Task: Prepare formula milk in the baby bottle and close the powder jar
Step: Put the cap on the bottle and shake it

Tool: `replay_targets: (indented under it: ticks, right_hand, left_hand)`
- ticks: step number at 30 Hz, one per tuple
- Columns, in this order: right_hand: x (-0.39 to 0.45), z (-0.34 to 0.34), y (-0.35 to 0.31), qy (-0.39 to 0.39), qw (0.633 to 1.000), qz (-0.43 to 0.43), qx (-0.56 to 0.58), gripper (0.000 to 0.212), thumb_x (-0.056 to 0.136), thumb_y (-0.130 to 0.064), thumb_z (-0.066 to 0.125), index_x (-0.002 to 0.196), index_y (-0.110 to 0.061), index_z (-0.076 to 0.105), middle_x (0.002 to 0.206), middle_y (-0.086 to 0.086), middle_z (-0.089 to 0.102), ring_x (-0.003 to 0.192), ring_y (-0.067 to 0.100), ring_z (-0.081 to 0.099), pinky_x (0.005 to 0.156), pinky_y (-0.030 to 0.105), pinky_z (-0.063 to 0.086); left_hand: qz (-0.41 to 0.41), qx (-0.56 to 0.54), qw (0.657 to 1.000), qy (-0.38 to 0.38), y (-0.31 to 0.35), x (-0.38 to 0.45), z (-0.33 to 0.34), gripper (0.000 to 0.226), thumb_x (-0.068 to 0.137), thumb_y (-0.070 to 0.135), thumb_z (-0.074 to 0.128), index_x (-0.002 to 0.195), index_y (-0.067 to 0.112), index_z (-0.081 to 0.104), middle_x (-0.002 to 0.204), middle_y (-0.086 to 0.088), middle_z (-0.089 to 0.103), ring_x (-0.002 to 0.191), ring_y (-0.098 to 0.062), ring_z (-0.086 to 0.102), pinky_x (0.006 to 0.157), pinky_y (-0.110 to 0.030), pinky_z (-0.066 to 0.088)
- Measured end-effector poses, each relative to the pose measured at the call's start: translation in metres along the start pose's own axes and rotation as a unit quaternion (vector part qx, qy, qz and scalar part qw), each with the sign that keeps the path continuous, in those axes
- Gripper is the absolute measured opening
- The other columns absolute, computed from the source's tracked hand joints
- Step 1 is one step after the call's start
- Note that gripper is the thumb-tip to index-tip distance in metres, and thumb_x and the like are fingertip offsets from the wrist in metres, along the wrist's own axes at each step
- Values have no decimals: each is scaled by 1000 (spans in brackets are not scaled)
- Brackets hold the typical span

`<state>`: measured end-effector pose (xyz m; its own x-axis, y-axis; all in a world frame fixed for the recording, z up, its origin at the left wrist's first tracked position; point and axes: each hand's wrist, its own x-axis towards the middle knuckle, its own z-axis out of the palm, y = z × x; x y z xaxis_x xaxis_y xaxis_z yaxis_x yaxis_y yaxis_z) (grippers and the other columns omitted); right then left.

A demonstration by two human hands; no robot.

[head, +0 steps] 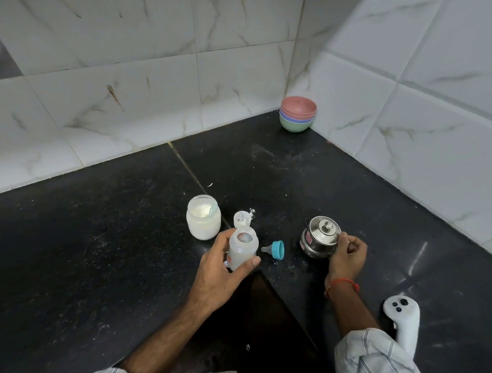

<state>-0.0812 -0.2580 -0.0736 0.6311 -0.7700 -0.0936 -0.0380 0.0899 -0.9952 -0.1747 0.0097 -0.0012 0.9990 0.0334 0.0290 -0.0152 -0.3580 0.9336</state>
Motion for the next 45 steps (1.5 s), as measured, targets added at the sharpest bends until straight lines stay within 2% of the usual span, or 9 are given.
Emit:
replay_targets:
  ticks: [7,12,15,19,22,25,29,33,45]
  right_hand:
    - [-8,-4,-10,7,986,-121,-119,24,95,-28,63,115,-15,60,106,11,58,101,27,56,100,45,46]
    - [-57,12,-46,-243,802,-481,-258,25,96,-18,65,120,-11,67,118,5,63,117,20,53,106,29,41]
    - [-66,31,-31,-387,684,-436,-439,44,98,-24,64,140,-15,56,138,6,53,120,26,54,97,41,52]
    - [-61,38,-3,-411,598,-346,-595,57,100,-21,58,153,-14,40,153,13,42,130,36,46,110,46,42]
    - [-55,39,1,-413,633,-312,-576,52,96,-19,63,146,-12,49,144,13,50,127,35,49,110,40,39]
    - [-54,34,-4,-391,762,-249,-452,45,88,-18,75,130,-10,61,127,13,62,113,29,59,99,34,45]
    - [-79,32,-47,-365,925,37,-98,22,95,-15,72,116,-18,65,115,13,68,88,17,68,85,35,58]
    - [-111,23,-96,-427,888,127,113,24,95,-9,66,117,0,69,117,6,75,113,28,71,99,38,59]
    - [-134,7,-104,-519,853,-46,14,43,78,-15,80,119,-11,68,122,5,72,116,19,70,95,32,59]
  left_hand:
    - [0,-2,1000,-2,-2,1,0,63,82,38,81,134,41,45,127,32,55,123,1,54,101,-21,46]
    - [7,-1,1000,0,-1,-2,0,61,79,46,79,130,44,46,126,35,55,120,12,52,89,-9,46]
    - [18,-12,1000,6,1,-4,1,59,78,48,80,130,40,51,125,30,61,118,11,56,85,-8,50]
    - [20,-16,1000,7,3,-5,1,60,80,40,82,132,35,52,126,26,63,119,9,57,88,-8,49]
    - [15,-10,1000,4,2,-6,-2,61,80,39,83,133,35,52,127,25,62,120,11,54,90,-4,46]
    - [11,-5,1000,7,0,-6,-6,61,81,37,83,131,39,49,125,29,60,118,20,51,87,0,43]
    - [10,-4,1000,12,-1,-6,-8,59,80,39,83,128,46,49,123,29,61,118,15,54,87,-3,45]
    - [22,-6,1000,13,-2,-7,-4,59,80,41,83,131,39,53,126,25,63,119,7,57,89,-11,48]
    - [56,-5,998,-10,8,-10,0,59,76,55,77,128,56,47,131,17,61,119,0,59,90,-12,52]
